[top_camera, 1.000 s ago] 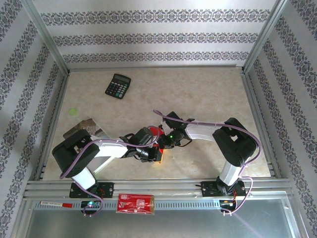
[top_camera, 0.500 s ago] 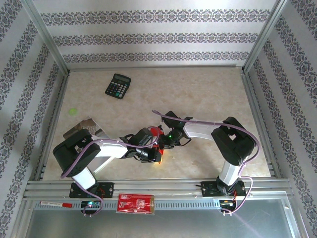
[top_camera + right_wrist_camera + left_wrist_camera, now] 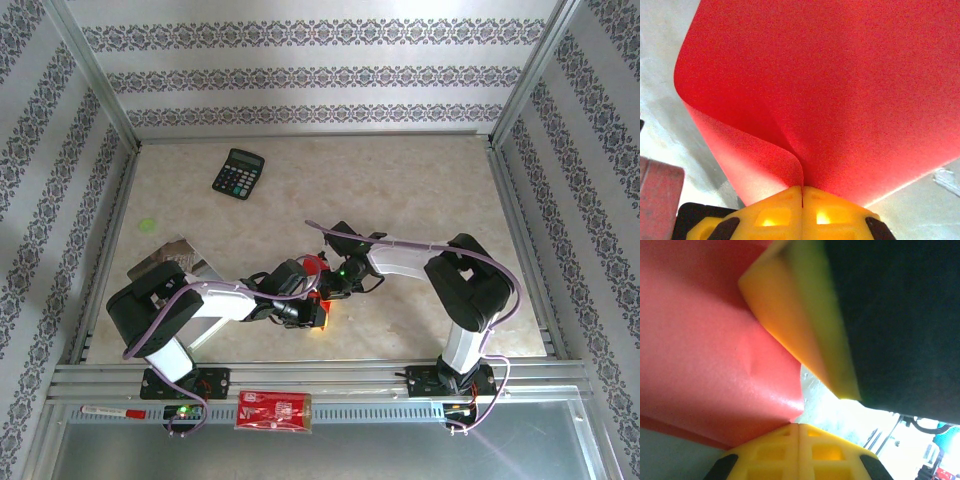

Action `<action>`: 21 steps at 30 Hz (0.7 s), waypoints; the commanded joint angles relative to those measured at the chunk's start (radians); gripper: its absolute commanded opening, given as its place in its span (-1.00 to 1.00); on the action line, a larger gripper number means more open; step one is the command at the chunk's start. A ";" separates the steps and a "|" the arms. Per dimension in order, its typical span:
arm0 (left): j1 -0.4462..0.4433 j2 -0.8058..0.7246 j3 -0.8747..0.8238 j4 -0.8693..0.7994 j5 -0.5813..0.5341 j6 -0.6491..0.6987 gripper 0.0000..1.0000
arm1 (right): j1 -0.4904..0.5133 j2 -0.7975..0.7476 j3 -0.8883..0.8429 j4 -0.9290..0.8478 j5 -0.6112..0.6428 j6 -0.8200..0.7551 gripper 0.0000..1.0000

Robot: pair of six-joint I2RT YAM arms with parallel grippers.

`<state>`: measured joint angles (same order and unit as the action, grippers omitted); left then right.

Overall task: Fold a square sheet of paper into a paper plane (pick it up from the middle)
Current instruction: Third fold the triangle at the center of the table.

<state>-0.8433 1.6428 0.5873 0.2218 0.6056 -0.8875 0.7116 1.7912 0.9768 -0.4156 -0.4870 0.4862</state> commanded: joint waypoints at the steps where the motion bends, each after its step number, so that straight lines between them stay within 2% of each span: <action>1: -0.005 0.006 -0.022 0.001 -0.004 0.012 -1.00 | 0.022 0.025 0.030 0.008 -0.034 -0.030 -0.99; 8: 0.014 -0.026 -0.038 0.041 0.002 -0.008 -1.00 | 0.025 0.064 0.006 0.001 0.000 -0.041 -0.99; 14: 0.051 -0.116 -0.060 0.047 -0.003 -0.022 -0.79 | 0.025 0.075 -0.007 -0.017 0.021 -0.068 -1.00; 21: 0.109 -0.251 -0.081 -0.005 -0.023 -0.023 -0.71 | 0.025 0.078 -0.012 -0.022 0.028 -0.074 -1.00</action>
<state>-0.7570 1.4376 0.5179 0.2459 0.6022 -0.9024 0.7181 1.8137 0.9867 -0.4026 -0.5083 0.4374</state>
